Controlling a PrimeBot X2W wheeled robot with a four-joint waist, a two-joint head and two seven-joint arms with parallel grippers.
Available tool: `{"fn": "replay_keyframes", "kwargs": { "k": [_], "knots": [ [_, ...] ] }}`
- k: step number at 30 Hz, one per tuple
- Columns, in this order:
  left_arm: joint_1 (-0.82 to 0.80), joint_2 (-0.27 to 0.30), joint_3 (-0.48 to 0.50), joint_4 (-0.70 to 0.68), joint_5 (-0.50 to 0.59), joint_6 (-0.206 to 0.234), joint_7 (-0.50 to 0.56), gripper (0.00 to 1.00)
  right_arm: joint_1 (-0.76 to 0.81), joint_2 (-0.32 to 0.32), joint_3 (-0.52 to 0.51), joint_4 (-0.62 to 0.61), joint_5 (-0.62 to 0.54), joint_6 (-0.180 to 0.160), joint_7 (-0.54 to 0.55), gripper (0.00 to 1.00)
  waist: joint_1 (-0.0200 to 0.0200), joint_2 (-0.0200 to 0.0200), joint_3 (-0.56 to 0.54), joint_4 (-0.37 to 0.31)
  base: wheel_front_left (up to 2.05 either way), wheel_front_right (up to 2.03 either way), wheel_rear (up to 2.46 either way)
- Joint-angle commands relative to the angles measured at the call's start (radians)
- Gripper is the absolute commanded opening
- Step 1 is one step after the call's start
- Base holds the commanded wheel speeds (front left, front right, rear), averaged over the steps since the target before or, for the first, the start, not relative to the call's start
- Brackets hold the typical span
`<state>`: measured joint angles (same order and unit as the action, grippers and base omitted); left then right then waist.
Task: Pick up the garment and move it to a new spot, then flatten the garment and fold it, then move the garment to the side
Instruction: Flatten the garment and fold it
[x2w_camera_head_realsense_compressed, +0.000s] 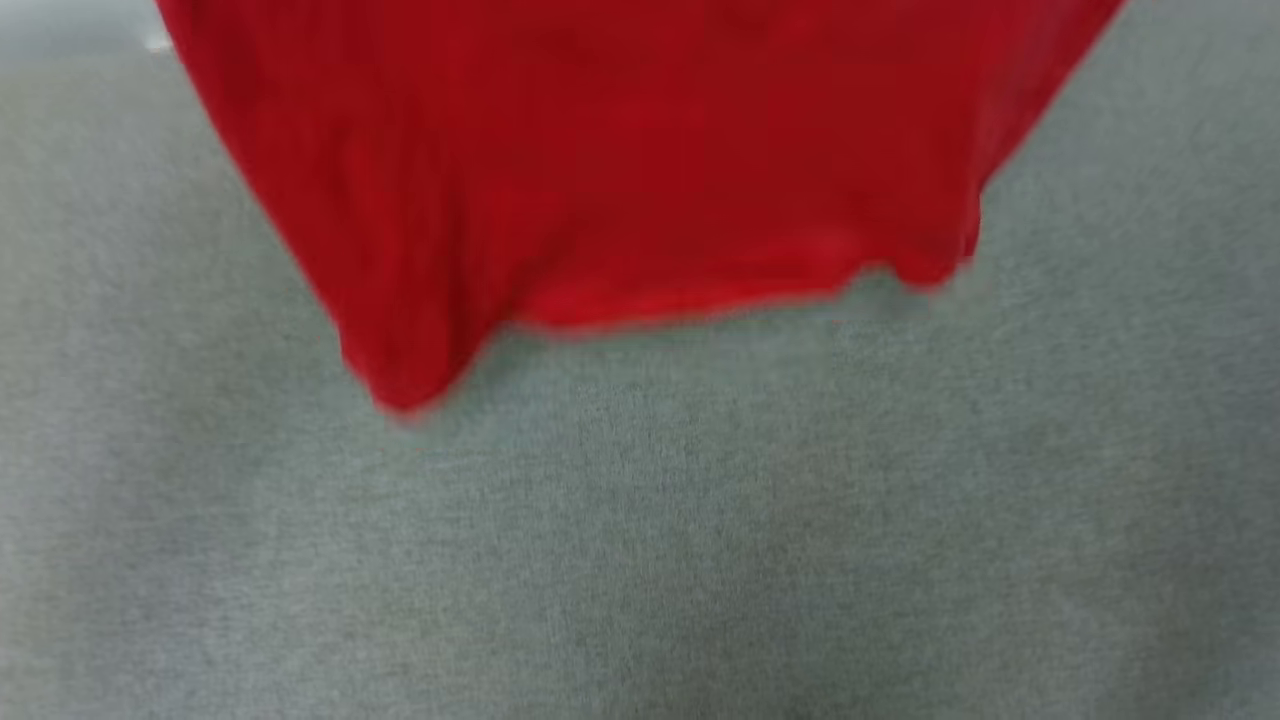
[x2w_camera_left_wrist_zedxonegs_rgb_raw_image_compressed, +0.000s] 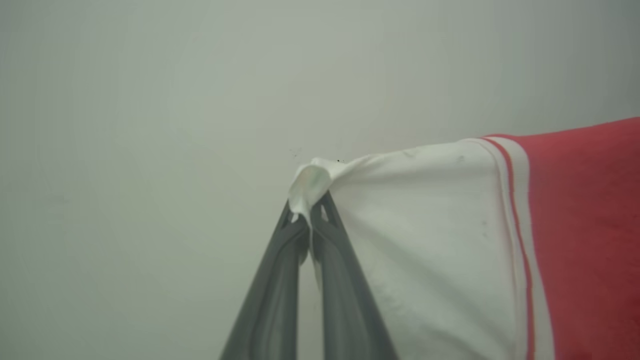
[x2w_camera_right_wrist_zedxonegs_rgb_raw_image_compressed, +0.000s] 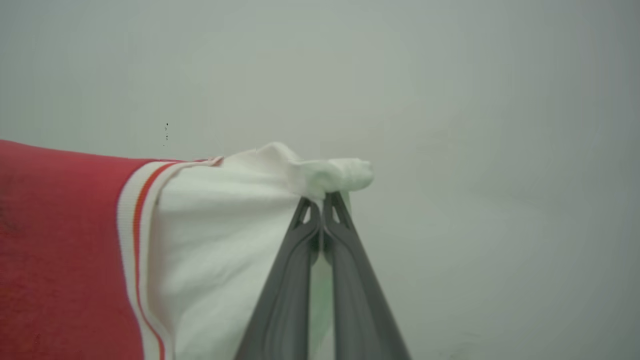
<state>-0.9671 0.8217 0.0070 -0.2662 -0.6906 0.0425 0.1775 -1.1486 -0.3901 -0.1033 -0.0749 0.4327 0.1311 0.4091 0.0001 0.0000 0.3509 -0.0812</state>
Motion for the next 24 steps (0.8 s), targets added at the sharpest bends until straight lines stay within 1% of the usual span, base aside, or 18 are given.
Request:
{"fn": "replay_keyframes", "kwargs": {
  "k": [1, 3, 9, 11, 13, 18, 21, 24],
  "knots": [
    [-0.054, -0.010, -0.024, 0.042, 0.009, -0.012, -0.005, 0.00, -0.034, 0.013, 0.005, 0.031, -0.017, -0.001, -0.023, 0.00, -0.0001, 0.0000, 0.082, 0.005, 0.00, 0.00, 0.00],
    [-0.157, -0.012, -0.053, 0.099, 0.018, -0.033, -0.002, 0.00, -0.098, 0.020, 0.001, 0.079, -0.034, -0.001, -0.052, 0.00, -0.0001, 0.0000, 0.128, 0.007, 0.00, 0.00, 0.00],
    [-0.430, -0.071, -0.143, 0.310, 0.074, -0.079, -0.052, 0.00, -0.275, 0.060, -0.024, 0.252, -0.110, -0.001, -0.172, 0.00, -0.0001, 0.0000, 0.231, 0.022, 0.00, 0.00, 0.00],
    [-0.499, -0.101, -0.157, 0.382, 0.087, -0.081, -0.083, 0.00, -0.327, 0.085, -0.054, 0.318, -0.139, -0.001, -0.224, 0.00, -0.0001, 0.0000, 0.256, 0.027, 0.00, 0.00, 0.00],
    [-0.549, -0.128, -0.166, 0.447, 0.091, -0.086, -0.113, 0.00, -0.366, 0.106, -0.062, 0.380, -0.167, -0.001, -0.266, 0.00, -0.0001, 0.0000, 0.278, 0.031, 0.00, 0.00, 0.00],
    [-0.603, -0.171, -0.189, 0.571, 0.108, -0.104, -0.196, 0.00, -0.431, 0.134, -0.084, 0.506, -0.216, -0.001, -0.352, 0.00, -0.0001, 0.0000, 0.323, 0.041, 0.00, 0.00, 0.00],
    [-0.584, -0.198, -0.205, 0.624, 0.103, -0.118, -0.241, 0.00, -0.433, 0.145, -0.087, 0.571, -0.234, -0.001, -0.386, 0.00, -0.0001, 0.0000, 0.336, 0.051, 0.00, 0.00, 0.00],
    [-0.539, -0.230, -0.227, 0.670, 0.100, -0.129, -0.282, 0.00, -0.403, 0.148, -0.078, 0.626, -0.243, -0.001, -0.412, 0.00, -0.0001, 0.0000, 0.337, 0.059, 0.00, 0.00, 0.00]
  ]
}}
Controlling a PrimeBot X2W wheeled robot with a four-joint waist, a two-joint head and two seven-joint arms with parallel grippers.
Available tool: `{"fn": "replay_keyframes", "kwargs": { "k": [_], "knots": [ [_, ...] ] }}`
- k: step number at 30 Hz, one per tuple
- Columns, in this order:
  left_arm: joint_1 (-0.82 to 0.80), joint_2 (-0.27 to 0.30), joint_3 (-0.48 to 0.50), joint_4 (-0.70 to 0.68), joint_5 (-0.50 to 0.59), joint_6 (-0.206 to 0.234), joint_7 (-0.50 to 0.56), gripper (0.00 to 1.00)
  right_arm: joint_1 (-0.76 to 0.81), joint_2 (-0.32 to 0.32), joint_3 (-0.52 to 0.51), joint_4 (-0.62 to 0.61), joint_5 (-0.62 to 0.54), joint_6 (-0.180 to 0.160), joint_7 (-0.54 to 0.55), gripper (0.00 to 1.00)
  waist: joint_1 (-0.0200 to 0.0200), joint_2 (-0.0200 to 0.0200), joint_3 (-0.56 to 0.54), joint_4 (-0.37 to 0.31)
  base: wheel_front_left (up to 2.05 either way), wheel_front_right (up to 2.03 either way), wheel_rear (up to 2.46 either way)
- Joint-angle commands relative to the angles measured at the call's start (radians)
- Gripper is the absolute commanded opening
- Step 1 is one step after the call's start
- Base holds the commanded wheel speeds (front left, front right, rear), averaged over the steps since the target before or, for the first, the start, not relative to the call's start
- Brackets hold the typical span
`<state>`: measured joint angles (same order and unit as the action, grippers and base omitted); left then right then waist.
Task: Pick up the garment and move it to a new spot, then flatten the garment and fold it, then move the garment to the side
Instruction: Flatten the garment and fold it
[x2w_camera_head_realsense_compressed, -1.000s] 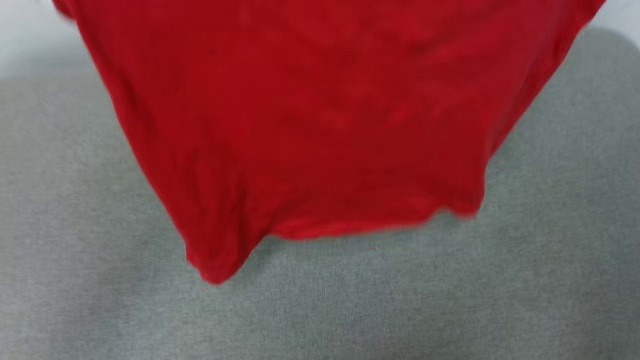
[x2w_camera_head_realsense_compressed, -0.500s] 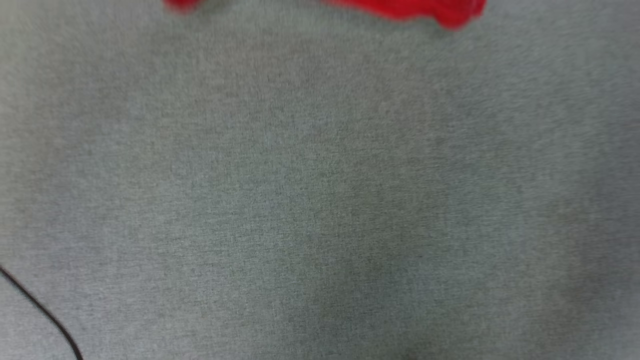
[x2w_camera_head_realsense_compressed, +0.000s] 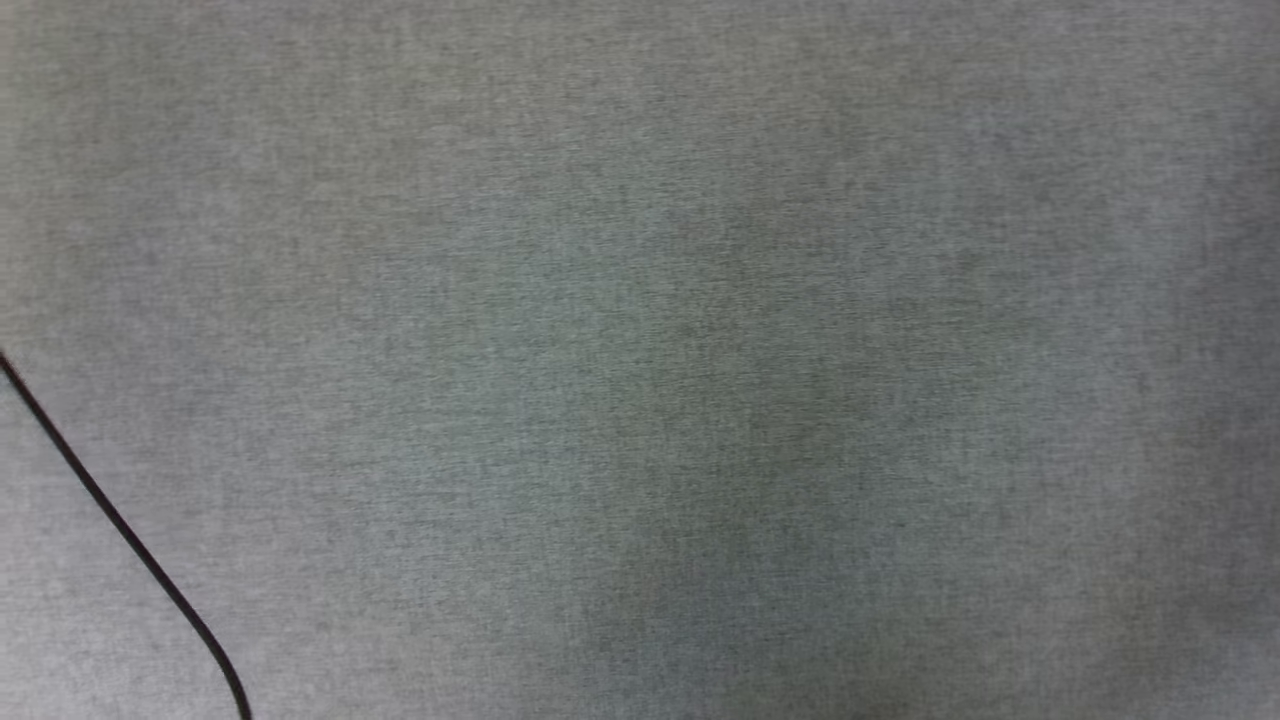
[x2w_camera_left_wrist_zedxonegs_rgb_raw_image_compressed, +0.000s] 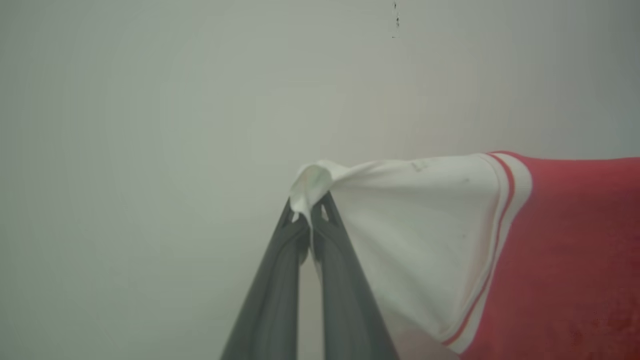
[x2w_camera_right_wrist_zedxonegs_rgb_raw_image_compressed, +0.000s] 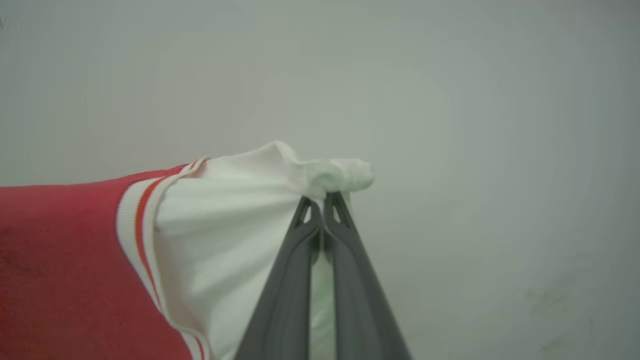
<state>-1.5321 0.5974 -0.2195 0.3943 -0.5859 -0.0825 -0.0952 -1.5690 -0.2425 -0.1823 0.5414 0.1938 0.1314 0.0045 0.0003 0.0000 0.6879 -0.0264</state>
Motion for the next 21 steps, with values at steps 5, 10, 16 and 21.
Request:
{"fn": "replay_keyframes", "kwargs": {
  "k": [5, 10, 16, 21],
  "knots": [
    [0.153, -0.045, -0.032, 0.057, -0.014, -0.015, -0.085, 0.00, 0.112, 0.017, 0.014, 0.081, 0.009, -0.001, -0.051, 0.00, -0.0003, 0.0000, -0.021, 0.010, 0.00, 0.00, 0.00],
    [0.358, -0.093, -0.060, 0.062, -0.029, -0.014, -0.133, 0.00, 0.262, 0.010, 0.037, 0.117, 0.050, -0.001, -0.085, 0.00, -0.0003, 0.0000, -0.081, 0.021, 0.00, 0.00, 0.00],
    [0.657, -0.115, -0.066, 0.010, -0.084, -0.008, -0.140, 0.00, 0.472, 0.015, 0.071, 0.138, 0.136, -0.001, -0.067, 0.00, -0.0003, 0.0000, -0.184, 0.009, 0.00, 0.00, 0.00],
    [0.892, -0.094, -0.078, -0.067, -0.120, 0.002, -0.124, 0.00, 0.670, -0.033, 0.176, 0.105, 0.232, -0.001, -0.014, 0.00, -0.0003, 0.0000, -0.277, 0.011, 0.00, 0.00, 0.00]
  ]
}}
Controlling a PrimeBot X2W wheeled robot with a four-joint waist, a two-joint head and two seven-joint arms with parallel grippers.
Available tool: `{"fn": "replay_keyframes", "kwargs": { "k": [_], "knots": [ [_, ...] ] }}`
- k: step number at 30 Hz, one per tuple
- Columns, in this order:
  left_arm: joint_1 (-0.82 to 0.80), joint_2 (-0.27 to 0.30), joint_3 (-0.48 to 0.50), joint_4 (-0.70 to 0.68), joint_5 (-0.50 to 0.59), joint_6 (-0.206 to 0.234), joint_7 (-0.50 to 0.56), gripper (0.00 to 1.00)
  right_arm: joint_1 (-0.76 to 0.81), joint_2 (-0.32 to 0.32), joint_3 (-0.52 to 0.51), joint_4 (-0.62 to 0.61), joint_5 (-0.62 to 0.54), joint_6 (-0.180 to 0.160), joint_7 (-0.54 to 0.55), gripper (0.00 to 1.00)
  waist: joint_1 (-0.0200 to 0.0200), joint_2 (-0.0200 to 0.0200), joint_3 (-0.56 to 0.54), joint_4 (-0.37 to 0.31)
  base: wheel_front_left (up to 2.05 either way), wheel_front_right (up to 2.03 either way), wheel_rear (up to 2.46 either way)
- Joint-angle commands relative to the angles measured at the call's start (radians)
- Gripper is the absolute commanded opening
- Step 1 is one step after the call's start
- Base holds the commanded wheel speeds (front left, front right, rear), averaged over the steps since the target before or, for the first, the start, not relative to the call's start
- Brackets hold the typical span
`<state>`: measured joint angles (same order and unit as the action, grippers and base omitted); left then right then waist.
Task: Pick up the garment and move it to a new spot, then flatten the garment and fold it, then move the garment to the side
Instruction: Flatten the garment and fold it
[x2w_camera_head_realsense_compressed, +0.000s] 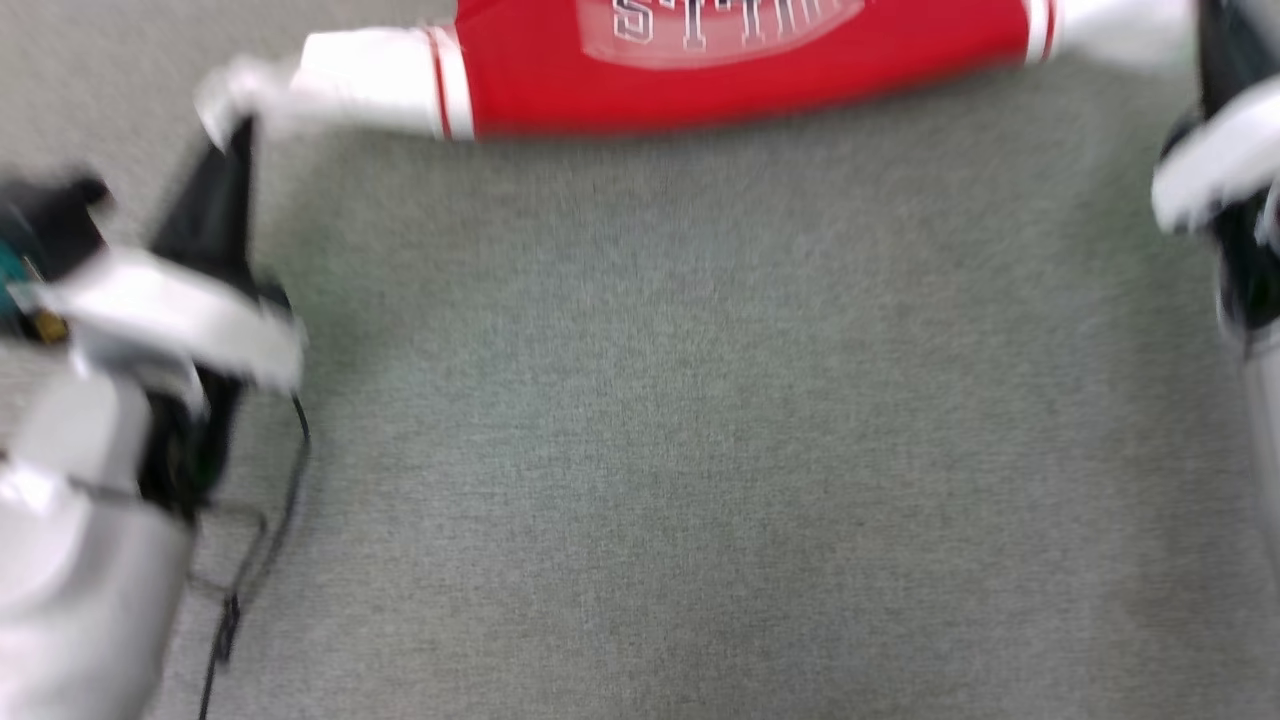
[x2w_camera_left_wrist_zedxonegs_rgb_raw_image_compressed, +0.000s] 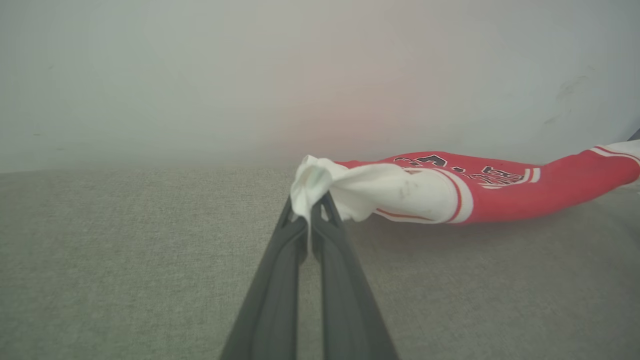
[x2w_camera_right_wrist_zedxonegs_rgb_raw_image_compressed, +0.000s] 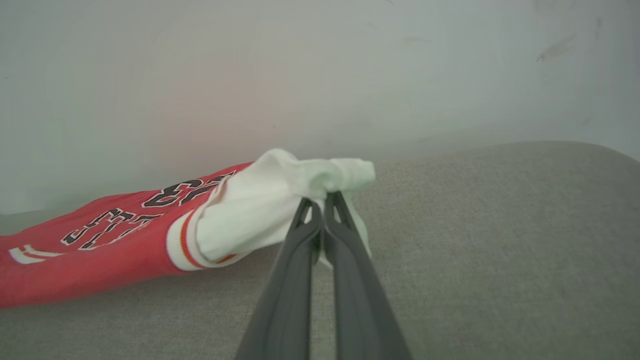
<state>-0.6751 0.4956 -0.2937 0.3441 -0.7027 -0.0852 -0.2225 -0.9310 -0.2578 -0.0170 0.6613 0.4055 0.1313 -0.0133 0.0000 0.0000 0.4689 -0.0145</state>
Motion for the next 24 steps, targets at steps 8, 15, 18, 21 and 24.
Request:
{"fn": "replay_keyframes", "kwargs": {
  "k": [8, 15, 18, 21, 24],
  "knots": [
    [0.337, 0.021, -0.042, -0.104, -0.041, 0.041, 0.051, 0.00, 0.320, -0.105, 0.130, -0.127, 0.175, -0.001, 0.100, 0.00, 0.0000, 0.0000, -0.198, -0.009, 0.00, 0.00, 0.00],
    [0.523, 0.059, -0.058, -0.147, -0.055, 0.072, 0.086, 0.00, 0.517, -0.189, 0.189, -0.220, 0.245, -0.001, 0.165, 0.00, 0.0000, 0.0000, -0.271, -0.026, 0.00, 0.00, 0.00],
    [0.590, 0.072, -0.064, -0.165, -0.069, 0.081, 0.103, 0.00, 0.591, -0.216, 0.198, -0.248, 0.264, -0.001, 0.180, 0.00, 0.0000, 0.0000, -0.297, -0.031, 0.00, 0.00, 0.00],
    [0.656, 0.084, -0.074, -0.183, -0.080, 0.088, 0.121, 0.00, 0.659, -0.234, 0.201, -0.262, 0.277, -0.001, 0.202, 0.00, 0.0000, 0.0000, -0.322, -0.035, 0.00, 0.00, 0.00],
    [0.717, 0.095, -0.091, -0.210, -0.095, 0.086, 0.148, 0.00, 0.716, -0.249, 0.209, -0.285, 0.293, -0.001, 0.226, 0.00, 0.0000, 0.0000, -0.346, -0.040, 0.00, 0.00, 0.00]
  ]
}}
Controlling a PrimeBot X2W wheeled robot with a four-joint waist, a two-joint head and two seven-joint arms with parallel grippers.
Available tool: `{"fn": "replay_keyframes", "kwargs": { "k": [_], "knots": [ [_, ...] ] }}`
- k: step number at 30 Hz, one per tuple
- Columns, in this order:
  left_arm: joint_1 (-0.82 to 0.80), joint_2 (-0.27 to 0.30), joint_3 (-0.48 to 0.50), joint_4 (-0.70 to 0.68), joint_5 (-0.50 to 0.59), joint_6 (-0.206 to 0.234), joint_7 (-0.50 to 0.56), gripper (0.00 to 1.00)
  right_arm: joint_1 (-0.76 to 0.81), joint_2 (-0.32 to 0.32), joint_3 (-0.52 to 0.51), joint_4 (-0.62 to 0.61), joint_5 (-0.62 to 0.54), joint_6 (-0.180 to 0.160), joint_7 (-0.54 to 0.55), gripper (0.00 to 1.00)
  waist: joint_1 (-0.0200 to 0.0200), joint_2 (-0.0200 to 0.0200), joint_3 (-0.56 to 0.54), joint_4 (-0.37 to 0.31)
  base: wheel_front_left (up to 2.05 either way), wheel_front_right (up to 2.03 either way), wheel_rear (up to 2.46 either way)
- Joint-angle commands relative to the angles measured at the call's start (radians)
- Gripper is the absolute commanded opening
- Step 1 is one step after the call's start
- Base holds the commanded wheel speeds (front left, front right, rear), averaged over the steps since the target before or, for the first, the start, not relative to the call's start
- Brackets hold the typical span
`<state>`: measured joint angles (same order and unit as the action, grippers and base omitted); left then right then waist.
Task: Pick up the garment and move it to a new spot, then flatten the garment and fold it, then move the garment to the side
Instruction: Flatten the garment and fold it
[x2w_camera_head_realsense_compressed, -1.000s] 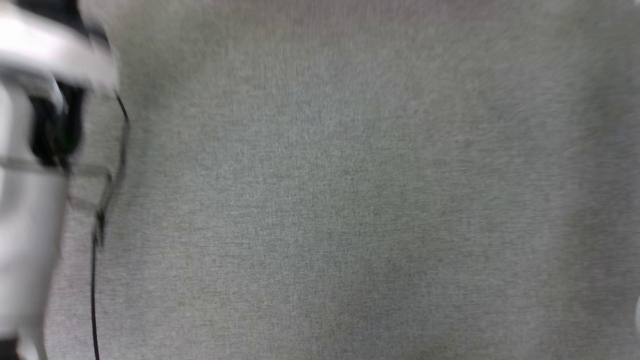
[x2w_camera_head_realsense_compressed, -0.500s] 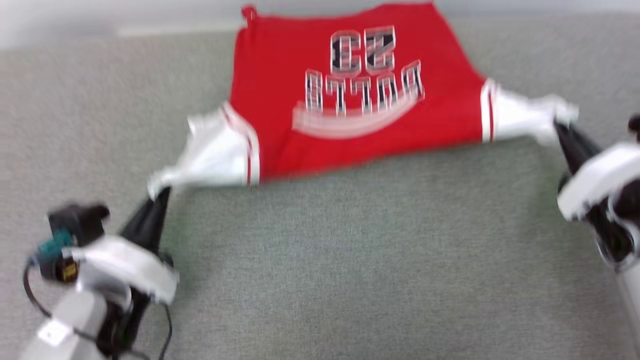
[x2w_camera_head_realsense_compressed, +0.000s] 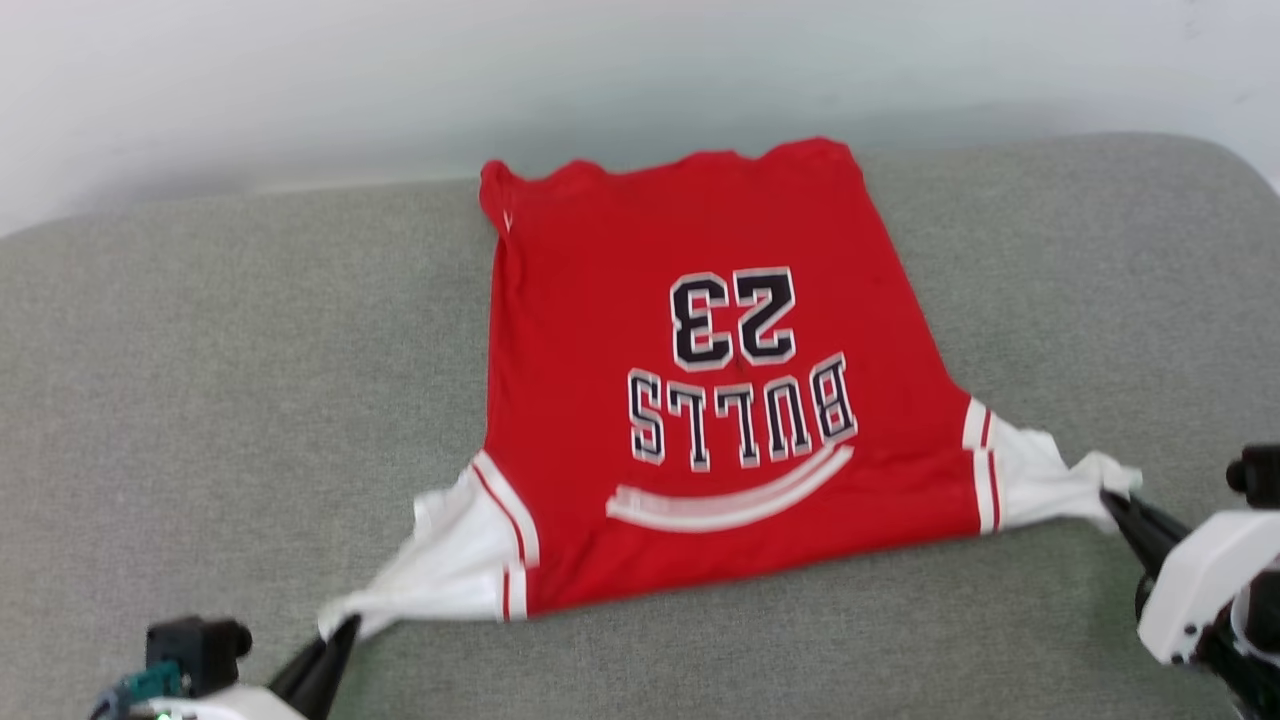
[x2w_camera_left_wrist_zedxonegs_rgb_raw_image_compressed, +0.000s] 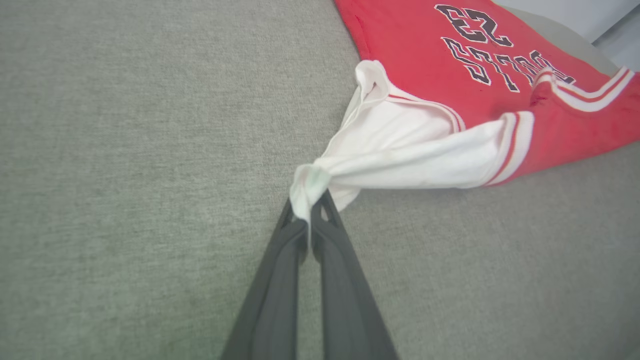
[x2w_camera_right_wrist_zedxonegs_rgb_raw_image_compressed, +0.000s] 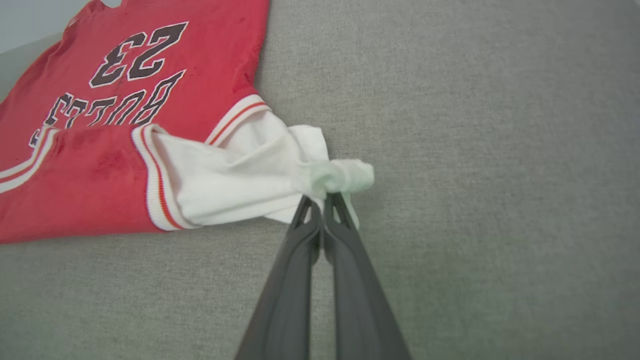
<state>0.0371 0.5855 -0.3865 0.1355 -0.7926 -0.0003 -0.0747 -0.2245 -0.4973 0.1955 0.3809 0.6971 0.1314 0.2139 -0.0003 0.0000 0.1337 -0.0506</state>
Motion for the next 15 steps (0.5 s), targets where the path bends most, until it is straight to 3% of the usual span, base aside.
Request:
{"fn": "replay_keyframes", "kwargs": {
  "k": [1, 10, 15],
  "knots": [
    [0.023, 0.012, -0.001, -0.010, -0.008, 0.005, 0.008, 0.00, 0.029, -0.015, -0.002, -0.012, 0.008, -0.001, 0.008, 0.00, 0.0003, 0.0000, -0.018, -0.005, 0.00, 0.00, 0.00],
    [0.165, 0.057, -0.015, -0.101, -0.036, 0.031, 0.056, 0.00, 0.200, -0.045, -0.010, -0.079, 0.055, -0.001, 0.086, 0.00, 0.0003, 0.0000, -0.063, -0.004, 0.00, 0.00, 0.00],
    [0.192, 0.048, -0.028, -0.125, -0.043, 0.037, 0.066, 0.00, 0.259, -0.057, -0.005, -0.103, 0.054, -0.001, 0.115, 0.00, 0.0003, 0.0000, -0.066, -0.003, 0.00, 0.00, 0.00]
  ]
}}
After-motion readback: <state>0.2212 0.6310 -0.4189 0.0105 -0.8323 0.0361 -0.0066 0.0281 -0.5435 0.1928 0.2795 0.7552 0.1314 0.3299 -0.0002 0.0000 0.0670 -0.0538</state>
